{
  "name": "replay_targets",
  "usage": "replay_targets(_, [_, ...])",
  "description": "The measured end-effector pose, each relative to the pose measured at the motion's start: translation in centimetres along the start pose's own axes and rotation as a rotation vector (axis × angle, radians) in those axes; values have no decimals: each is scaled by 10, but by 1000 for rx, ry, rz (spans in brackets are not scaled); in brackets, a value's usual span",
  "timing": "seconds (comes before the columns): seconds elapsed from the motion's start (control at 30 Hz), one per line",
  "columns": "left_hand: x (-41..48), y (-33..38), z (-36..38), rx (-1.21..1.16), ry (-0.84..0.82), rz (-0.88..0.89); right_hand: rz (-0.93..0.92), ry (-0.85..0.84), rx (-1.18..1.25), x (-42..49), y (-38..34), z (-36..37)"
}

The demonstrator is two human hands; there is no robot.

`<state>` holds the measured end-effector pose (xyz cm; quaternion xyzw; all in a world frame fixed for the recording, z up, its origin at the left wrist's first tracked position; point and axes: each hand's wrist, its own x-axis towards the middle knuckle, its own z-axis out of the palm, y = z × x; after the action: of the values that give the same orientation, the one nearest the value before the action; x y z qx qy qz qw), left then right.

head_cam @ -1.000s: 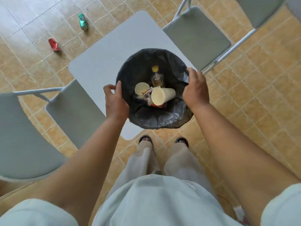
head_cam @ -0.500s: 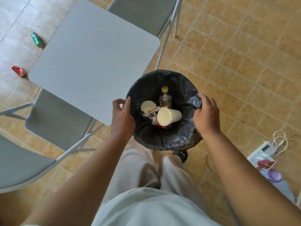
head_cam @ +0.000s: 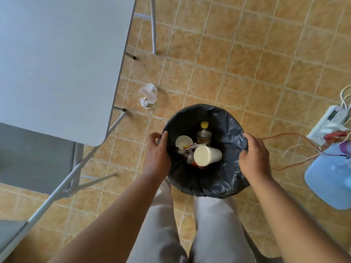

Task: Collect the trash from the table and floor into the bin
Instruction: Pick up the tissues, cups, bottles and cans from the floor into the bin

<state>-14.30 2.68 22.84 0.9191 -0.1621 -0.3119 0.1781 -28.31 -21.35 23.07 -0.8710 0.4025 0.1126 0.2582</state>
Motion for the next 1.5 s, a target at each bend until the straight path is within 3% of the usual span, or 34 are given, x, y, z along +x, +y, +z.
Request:
replay_targets(0.23, [96,-42,61,17,53,-1,16,32,36,77,21,88])
replay_targets(0.47, [243,-59,96,-1,212,42,-90,140,57,219,22,145])
replay_targets(0.8, [414,-48,87,32,563,324,-268,276,-25,390,-5,153])
replay_targets(0.97, [457,-54,80,118,541,362,-296,304,-96,424,-16,162])
replay_targets(1.2, [459,-69,82,62,501,317,-320,258,-171,413,-19,172])
replay_targets(1.33, [473,-78,77,208,452,439,-393,315,-261,417,-14,182])
replay_targets(1.5, [478,-80,79,257,313,535,-453,161,-250,421,-20,184])
